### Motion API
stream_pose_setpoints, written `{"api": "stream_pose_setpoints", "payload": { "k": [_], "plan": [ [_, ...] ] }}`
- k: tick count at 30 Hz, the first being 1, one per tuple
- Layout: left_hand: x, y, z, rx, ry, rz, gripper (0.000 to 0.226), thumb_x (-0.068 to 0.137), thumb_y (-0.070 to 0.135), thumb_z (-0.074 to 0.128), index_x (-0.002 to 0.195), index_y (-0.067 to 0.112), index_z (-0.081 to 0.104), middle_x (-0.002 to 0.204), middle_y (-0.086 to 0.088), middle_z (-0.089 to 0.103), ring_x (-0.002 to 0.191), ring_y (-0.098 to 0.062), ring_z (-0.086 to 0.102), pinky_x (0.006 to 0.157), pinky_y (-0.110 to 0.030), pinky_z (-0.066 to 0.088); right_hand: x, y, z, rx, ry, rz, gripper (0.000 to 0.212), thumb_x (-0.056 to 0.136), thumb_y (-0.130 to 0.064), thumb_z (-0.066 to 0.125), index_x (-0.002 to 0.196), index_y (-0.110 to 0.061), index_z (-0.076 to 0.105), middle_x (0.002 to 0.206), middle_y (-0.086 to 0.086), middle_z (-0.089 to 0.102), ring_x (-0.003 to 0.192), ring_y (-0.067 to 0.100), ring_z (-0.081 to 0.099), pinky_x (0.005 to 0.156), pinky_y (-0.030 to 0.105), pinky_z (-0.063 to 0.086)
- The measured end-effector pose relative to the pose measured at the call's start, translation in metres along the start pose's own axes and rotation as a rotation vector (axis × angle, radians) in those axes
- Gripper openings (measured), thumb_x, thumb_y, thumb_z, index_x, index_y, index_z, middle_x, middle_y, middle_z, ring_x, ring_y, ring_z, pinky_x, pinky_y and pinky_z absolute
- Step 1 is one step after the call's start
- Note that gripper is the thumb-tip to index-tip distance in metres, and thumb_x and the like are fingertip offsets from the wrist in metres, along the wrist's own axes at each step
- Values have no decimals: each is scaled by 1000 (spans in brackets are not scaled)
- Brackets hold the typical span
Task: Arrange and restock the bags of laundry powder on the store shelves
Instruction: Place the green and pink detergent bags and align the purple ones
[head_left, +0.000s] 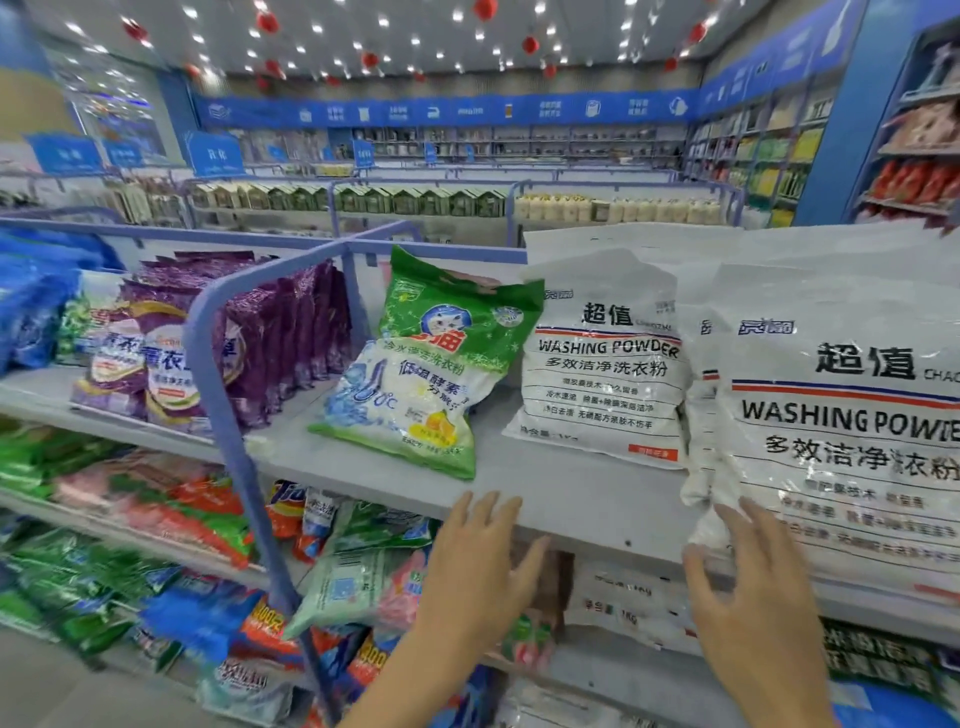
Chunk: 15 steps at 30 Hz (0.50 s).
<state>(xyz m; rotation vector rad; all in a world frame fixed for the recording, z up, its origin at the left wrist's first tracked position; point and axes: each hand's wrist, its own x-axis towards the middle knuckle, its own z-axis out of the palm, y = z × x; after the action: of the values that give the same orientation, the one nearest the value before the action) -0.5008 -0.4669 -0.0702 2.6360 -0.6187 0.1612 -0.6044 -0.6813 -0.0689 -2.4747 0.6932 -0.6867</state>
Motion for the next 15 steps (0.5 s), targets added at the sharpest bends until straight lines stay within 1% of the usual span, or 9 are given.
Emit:
{"api": "stream_pose_setpoints", "payload": {
  "k": [2, 4, 10, 15],
  "plan": [
    [-10, -34, -16, 1, 13, -41, 64, 101, 62, 35, 156, 29, 32, 162, 9, 31, 152, -17, 16, 125, -31, 13, -12, -25, 16, 44, -40, -2, 50, 97, -33, 62, 145, -25, 49, 158, -3, 37, 147, 18, 28, 121, 46, 27],
    [-18, -67, -31, -15, 36, -73, 63, 101, 61, 37, 155, 29, 34, 159, 12, 34, 149, -13, 20, 123, -27, 15, -20, -49, 32, 70, -73, -10, 48, 99, -37, 58, 146, -28, 48, 158, -8, 37, 147, 11, 27, 121, 39, 26],
    [-22, -144, -68, -83, 88, -150, 61, 99, 61, 43, 152, 30, 41, 153, 12, 42, 146, -13, 27, 121, -32, 27, -31, -124, 74, 134, -140, -70, 48, 102, -38, 56, 147, -25, 47, 155, -8, 41, 146, 8, 30, 122, 31, 25],
    [7, -177, -88, -128, 133, -118, 59, 100, 56, 47, 152, 28, 43, 155, 7, 42, 146, -16, 30, 122, -36, 27, -20, -175, 101, 157, -183, -70, 53, 104, -43, 49, 152, -26, 37, 155, -9, 39, 144, 7, 32, 120, 29, 24]
  ]
}}
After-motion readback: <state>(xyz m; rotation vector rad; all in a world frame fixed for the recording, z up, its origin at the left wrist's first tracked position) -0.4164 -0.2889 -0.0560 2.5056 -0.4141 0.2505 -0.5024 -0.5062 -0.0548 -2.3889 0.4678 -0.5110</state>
